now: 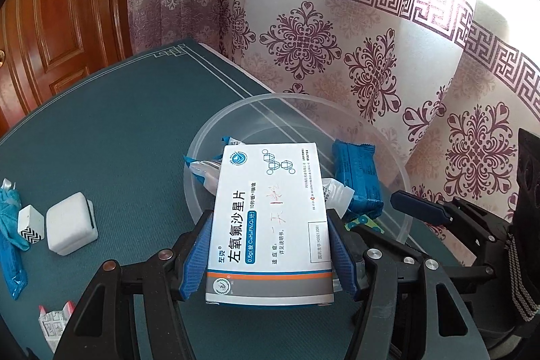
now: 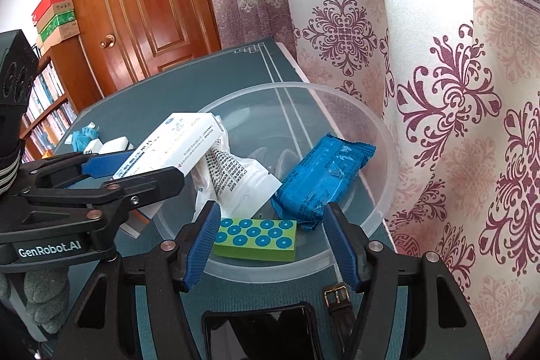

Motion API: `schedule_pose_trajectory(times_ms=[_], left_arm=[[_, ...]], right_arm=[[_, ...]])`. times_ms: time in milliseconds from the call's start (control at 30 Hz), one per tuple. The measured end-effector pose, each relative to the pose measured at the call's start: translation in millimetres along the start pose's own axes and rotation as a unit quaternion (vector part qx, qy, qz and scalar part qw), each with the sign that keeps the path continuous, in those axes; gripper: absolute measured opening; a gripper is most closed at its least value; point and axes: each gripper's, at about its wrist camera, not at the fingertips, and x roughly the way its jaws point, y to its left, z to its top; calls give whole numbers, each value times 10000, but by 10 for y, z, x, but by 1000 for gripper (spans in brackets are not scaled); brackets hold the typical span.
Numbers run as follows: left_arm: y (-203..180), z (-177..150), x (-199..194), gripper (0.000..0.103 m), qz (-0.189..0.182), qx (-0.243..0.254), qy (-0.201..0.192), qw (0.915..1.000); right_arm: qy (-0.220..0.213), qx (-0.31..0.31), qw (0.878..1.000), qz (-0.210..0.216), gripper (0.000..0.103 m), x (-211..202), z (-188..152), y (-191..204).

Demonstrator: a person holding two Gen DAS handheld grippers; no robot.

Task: Organize objects
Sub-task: 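Lower both items into the bowl and open both grippers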

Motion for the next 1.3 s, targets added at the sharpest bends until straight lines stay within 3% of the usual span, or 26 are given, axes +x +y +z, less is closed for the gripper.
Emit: schedule_pose_trajectory(times_ms=[333, 700, 1100, 1167, 1300], left_arm=[[-13, 97, 259, 66, -334, -105, 128, 9993], [15, 201, 504, 66, -418, -232, 175, 9987], [157, 382, 574, 65, -791, -880, 157, 9929], [170, 399, 527, 67, -829, -906, 79, 9924], [234, 440, 356, 87, -795, -1030, -202, 9913]], right_arm=[[-60, 26, 9999, -96, 65, -17, 8, -52], [-125, 13, 9997, -211, 65, -24, 27, -88], [-186, 48, 9996, -224, 65, -39, 45, -98], [-203, 47, 9996, -215, 65, -49, 51, -89], [-223, 49, 9995, -199, 65, -71, 46, -66]])
